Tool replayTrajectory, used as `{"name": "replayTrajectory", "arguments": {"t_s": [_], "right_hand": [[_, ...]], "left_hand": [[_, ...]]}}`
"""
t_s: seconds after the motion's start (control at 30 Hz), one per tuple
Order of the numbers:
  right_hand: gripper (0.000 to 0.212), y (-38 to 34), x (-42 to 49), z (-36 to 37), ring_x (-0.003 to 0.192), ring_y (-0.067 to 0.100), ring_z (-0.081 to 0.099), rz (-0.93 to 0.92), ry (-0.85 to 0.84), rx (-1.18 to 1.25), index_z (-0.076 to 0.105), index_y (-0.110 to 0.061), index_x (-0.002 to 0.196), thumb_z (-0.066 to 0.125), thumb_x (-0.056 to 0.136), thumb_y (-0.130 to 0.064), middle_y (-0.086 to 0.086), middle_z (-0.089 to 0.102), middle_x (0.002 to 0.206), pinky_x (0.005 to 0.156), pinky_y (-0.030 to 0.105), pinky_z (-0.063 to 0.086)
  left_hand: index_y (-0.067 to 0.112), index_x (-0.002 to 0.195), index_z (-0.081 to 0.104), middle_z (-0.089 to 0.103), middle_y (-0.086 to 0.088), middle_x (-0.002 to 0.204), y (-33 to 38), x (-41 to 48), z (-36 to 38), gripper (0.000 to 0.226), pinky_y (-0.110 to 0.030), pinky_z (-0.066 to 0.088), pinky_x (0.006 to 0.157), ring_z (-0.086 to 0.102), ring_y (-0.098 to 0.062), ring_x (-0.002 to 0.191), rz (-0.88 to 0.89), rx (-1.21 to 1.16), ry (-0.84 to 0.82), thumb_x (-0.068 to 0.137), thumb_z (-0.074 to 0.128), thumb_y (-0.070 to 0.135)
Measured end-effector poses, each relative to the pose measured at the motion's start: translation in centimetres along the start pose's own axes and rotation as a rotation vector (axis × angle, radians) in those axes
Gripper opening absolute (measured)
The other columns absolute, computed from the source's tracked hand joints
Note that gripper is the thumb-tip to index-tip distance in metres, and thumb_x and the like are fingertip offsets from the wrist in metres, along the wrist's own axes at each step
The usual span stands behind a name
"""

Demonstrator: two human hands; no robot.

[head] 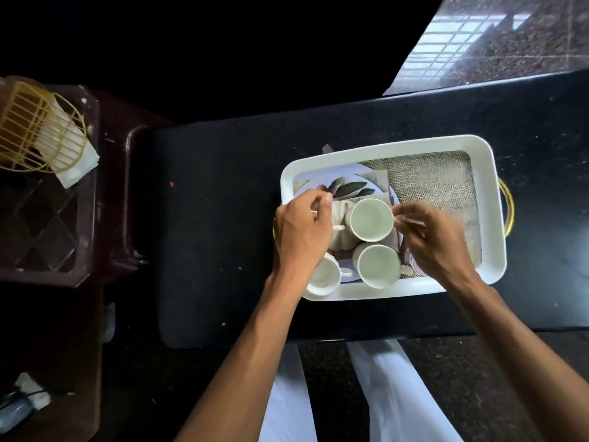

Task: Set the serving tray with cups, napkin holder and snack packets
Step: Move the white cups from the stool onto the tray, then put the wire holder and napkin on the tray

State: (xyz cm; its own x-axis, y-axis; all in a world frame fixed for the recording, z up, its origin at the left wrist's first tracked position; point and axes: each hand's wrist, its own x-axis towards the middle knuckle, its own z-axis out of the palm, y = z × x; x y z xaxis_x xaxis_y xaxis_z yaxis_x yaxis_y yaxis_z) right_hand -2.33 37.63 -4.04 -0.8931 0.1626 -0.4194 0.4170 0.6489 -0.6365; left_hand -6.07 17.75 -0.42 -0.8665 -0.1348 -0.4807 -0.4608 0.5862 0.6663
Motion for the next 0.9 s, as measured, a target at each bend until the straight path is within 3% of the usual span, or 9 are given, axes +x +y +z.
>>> {"name": "replayTrajectory", "arguments": {"t_s": [0.07, 0.23, 0.33, 0.43, 0.5, 0.6, 0.73, 0.8, 0.9], "right_hand": [[0.018, -1.6, -0.4, -0.4, 0.099, 0.03, 0.069, -0.098, 0.057, -0.104, 0.072, -0.008, 0.107, 0.066, 0.091, -0.004, 0.011, 0.074, 0.107, 0.087, 0.042, 0.055], [0.02, -7.3, -1.6, 1.1, 0.102, 0.029, 0.067, -0.306, 0.145, -0.207, 0.071, -0.009, 0.105, 0.069, 0.086, -0.002, 0.009, 0.073, 0.111, 0.085, 0.02, 0.041], [0.019, -11.1, -2.1, 4.4, 0.11, 0.032, 0.065, -0.383, 0.116, -0.19, 0.071, -0.01, 0.107, 0.069, 0.088, -0.006, 0.009, 0.071, 0.114, 0.094, 0.03, 0.042], [0.021, -15.2, -2.5, 8.8, 0.111, 0.035, 0.064, -0.464, 0.086, -0.17, 0.07, -0.006, 0.109, 0.064, 0.09, -0.015, 0.013, 0.07, 0.115, 0.096, 0.03, 0.039], [0.025, -17.8, -2.6, 11.9, 0.117, 0.038, 0.061, -0.511, 0.053, -0.176, 0.068, -0.003, 0.113, 0.07, 0.089, -0.011, 0.015, 0.068, 0.118, 0.101, 0.034, 0.039], [0.042, -21.4, -2.6, 16.0, 0.132, 0.036, 0.05, -0.533, -0.018, -0.248, 0.062, 0.0, 0.125, 0.07, 0.088, -0.018, 0.016, 0.062, 0.129, 0.109, 0.041, 0.04], [0.065, -25.4, -2.1, 20.4, 0.149, 0.033, 0.026, -0.554, -0.048, -0.398, 0.046, -0.002, 0.144, 0.063, 0.092, -0.036, 0.017, 0.043, 0.152, 0.115, 0.047, 0.037], [0.074, -27.2, -1.9, 22.3, 0.154, 0.029, 0.01, -0.547, -0.063, -0.479, 0.032, -0.008, 0.153, 0.055, 0.094, -0.047, 0.014, 0.025, 0.162, 0.119, 0.048, 0.029], [0.083, -29.5, -1.6, 24.7, 0.154, 0.03, -0.006, -0.55, -0.085, -0.565, 0.013, -0.014, 0.158, 0.047, 0.095, -0.056, 0.012, 0.005, 0.167, 0.122, 0.052, 0.018]], "left_hand": [[0.017, 0.101, 0.074, 0.077, -0.002, 0.095, -1.2, -0.4, -1.6, 0.024, -0.04, 0.058, 0.076, 0.071, -0.022, 0.09, 0.034, 0.011, 0.06, 0.101, 0.054, 0.031], [0.017, 0.122, 0.071, 0.07, 0.0, 0.123, -5.4, -1.3, -6.5, 0.026, -0.042, 0.059, 0.084, 0.068, -0.019, 0.108, 0.128, 0.01, 0.227, 0.099, 0.058, 0.022], [0.017, 0.128, 0.068, 0.065, 0.002, 0.132, -8.0, -1.7, -10.4, 0.031, -0.041, 0.058, 0.092, 0.063, -0.015, 0.12, 0.16, 0.045, 0.278, 0.099, 0.059, 0.022], [0.018, 0.135, 0.063, 0.059, 0.003, 0.141, -11.1, -1.8, -15.0, 0.035, -0.037, 0.054, 0.101, 0.055, -0.011, 0.131, 0.151, 0.116, 0.314, 0.101, 0.057, 0.024], [0.018, 0.137, 0.062, 0.057, 0.001, 0.143, -13.0, -1.6, -18.4, 0.037, -0.025, 0.044, 0.111, 0.052, -0.012, 0.135, 0.141, 0.172, 0.362, 0.101, 0.058, 0.024], [0.016, 0.139, 0.06, 0.055, -0.004, 0.147, -15.6, -0.8, -23.1, 0.04, -0.013, 0.028, 0.11, 0.05, -0.018, 0.138, 0.122, 0.232, 0.425, 0.1, 0.061, 0.021], [0.013, 0.143, 0.055, 0.047, -0.013, 0.153, -18.3, 1.5, -28.7, 0.048, -0.029, 0.035, 0.113, 0.047, -0.029, 0.141, 0.143, 0.359, 0.462, 0.097, 0.064, 0.021], [0.012, 0.147, 0.051, 0.042, -0.016, 0.157, -19.2, 3.3, -31.0, 0.053, -0.042, 0.037, 0.116, 0.042, -0.034, 0.144, 0.161, 0.475, 0.447, 0.097, 0.063, 0.025], [0.016, 0.154, 0.039, 0.031, -0.02, 0.162, -19.7, 6.6, -33.6, 0.064, -0.05, 0.035, 0.119, 0.031, -0.038, 0.15, 0.186, 0.658, 0.408, 0.098, 0.059, 0.037]]}}
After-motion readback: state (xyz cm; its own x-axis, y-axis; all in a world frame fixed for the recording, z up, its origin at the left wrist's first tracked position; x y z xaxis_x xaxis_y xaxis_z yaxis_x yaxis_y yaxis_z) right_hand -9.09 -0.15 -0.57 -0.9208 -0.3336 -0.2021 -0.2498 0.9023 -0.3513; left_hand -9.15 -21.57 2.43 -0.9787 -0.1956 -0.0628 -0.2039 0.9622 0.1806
